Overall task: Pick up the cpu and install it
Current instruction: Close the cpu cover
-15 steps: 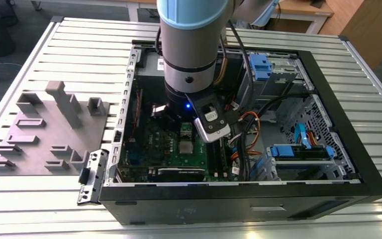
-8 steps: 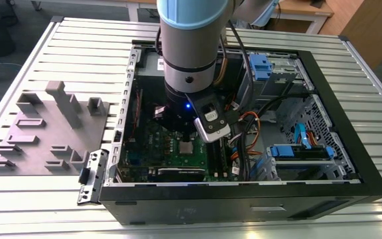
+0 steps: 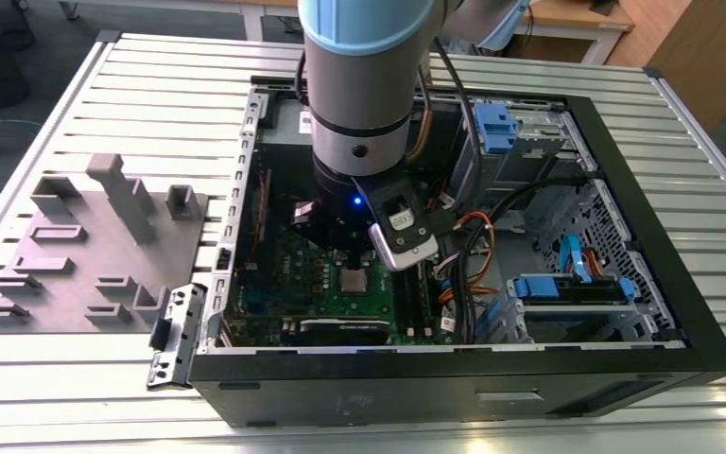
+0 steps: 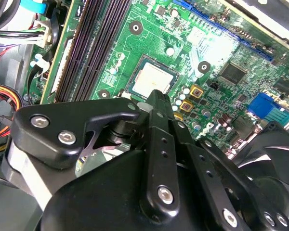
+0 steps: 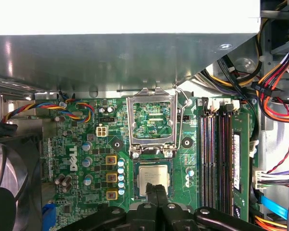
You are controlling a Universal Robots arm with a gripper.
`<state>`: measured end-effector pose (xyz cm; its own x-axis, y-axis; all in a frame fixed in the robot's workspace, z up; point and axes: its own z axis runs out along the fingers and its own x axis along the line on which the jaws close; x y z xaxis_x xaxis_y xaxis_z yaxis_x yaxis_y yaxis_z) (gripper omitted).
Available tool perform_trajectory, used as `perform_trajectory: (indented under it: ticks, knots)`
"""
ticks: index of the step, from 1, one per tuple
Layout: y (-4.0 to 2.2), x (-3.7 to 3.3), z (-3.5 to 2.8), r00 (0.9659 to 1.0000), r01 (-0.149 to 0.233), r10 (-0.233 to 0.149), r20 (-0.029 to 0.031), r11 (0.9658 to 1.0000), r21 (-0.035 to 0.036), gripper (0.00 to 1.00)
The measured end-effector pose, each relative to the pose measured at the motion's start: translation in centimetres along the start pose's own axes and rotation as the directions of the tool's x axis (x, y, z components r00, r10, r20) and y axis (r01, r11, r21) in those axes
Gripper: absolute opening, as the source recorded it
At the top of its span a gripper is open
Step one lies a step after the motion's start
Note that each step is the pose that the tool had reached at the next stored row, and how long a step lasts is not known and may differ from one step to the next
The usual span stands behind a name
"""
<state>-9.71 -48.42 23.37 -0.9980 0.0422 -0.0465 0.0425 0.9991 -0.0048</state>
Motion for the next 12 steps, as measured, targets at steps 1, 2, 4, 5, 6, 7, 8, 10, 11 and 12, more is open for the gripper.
perform_trajectory:
  ticks: [1,2,4,5,6,7,8,10,11,12]
  knots:
    - [0.0,0.0,0.0,1.0,0.0,0.0,0.0,1.0,0.0,0.11]
    - [0.0,0.0,0.0,1.0,0.0,0.0,0.0,1.0,0.0001,0.11]
    - [0.0,0.0,-0.01,1.0,0.0,0.0,0.0,1.0,0.0,0.11]
    - [0.0,-0.01,-0.15,1.0,0.0,0.0,0.0,1.0,0.0,0.11]
    - [0.0,-0.01,-0.27,1.0,0.0,0.0,0.0,1.0,0.0,0.11]
    - [0.0,-0.01,-0.27,1.0,0.0,0.0,0.0,1.0,0.0,0.11]
    - [0.0,-0.01,-0.27,1.0,0.0,0.0,0.0,1.0,0.0,0.11]
    - [0.0,-0.01,-0.27,1.0,0.0,0.0,0.0,1.0,0.0,0.11]
    - [0.0,-0.01,-0.27,1.0,0.0,0.0,0.0,1.0,0.0,0.11]
    - [0.0,-0.03,-0.28,1.0,0.0,0.0,-0.0001,1.0,0.0,0.11]
